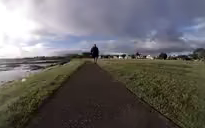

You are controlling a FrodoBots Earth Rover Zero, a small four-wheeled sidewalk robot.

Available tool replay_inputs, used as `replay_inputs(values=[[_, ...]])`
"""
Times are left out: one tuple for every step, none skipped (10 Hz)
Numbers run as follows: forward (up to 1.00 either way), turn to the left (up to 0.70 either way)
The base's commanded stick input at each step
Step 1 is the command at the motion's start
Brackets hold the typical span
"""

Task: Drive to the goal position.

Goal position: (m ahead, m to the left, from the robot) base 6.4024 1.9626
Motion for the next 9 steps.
replay_inputs(values=[[0.7,0.0],[0.7,0.0],[0.7,0.0],[0.7,0.0],[0.7,0.0],[0.7,0.0],[0.7,0.0],[0.7,0.0],[0.7,0.0]])
